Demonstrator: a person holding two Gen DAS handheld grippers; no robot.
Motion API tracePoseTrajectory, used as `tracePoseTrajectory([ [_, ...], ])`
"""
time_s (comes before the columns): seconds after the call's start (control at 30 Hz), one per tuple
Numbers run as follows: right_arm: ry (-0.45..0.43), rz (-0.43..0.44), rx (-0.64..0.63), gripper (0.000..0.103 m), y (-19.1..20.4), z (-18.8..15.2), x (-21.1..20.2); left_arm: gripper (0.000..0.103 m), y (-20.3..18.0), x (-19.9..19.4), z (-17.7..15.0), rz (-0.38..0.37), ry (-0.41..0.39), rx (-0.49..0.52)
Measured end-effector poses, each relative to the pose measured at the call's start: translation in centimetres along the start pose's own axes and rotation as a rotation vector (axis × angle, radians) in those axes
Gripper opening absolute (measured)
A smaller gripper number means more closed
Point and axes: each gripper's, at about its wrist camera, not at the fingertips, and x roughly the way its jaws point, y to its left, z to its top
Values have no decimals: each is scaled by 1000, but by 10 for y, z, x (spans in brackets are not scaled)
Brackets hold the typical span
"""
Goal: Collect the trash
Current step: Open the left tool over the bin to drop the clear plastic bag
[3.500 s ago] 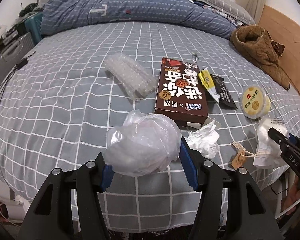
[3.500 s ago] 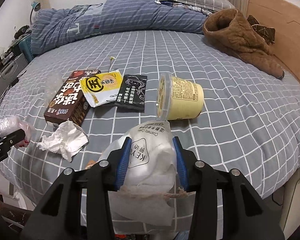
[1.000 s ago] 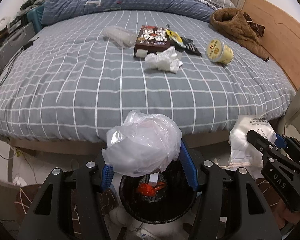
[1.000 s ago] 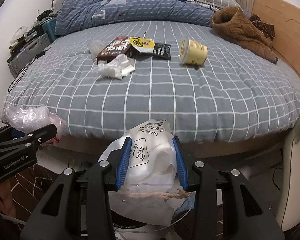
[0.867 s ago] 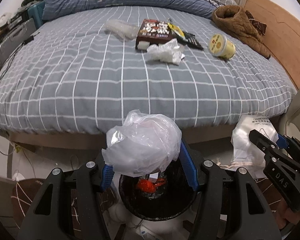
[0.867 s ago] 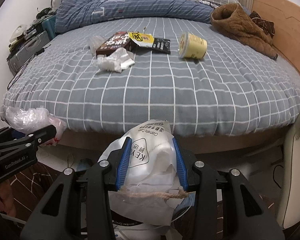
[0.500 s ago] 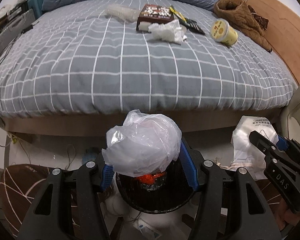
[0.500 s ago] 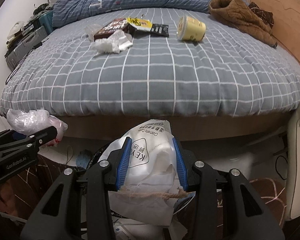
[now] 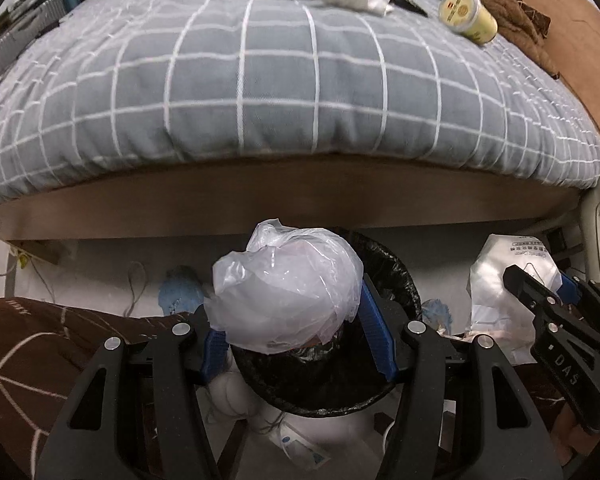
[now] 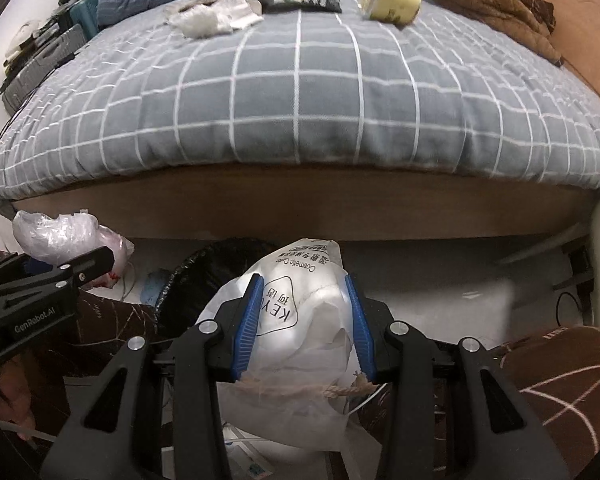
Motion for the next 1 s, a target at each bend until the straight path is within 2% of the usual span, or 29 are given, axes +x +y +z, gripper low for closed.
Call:
tracePoseTrajectory([
  [0.3, 56, -24, 22, 40, -14, -7, 26, 57, -12, 34, -1, -4, 52, 24],
  [0.77, 99, -34, 64, 40, -36, -16, 39, 57, -38, 71, -3, -47, 112, 69],
  [0.83, 102, -33, 64, 40, -35, -14, 41, 59, -43, 71, -6, -43, 114, 84],
  [0.9, 103, -32, 64, 40, -34, -13, 43, 66, -42, 72, -7, -40, 111, 86],
  [0.97, 102, -31, 62, 40, -34, -12, 44, 80, -42, 69, -6, -42, 97, 82],
  [1.0, 100, -30, 59, 40, -33, -11, 44, 81, -41, 68, -5, -38, 90, 84],
])
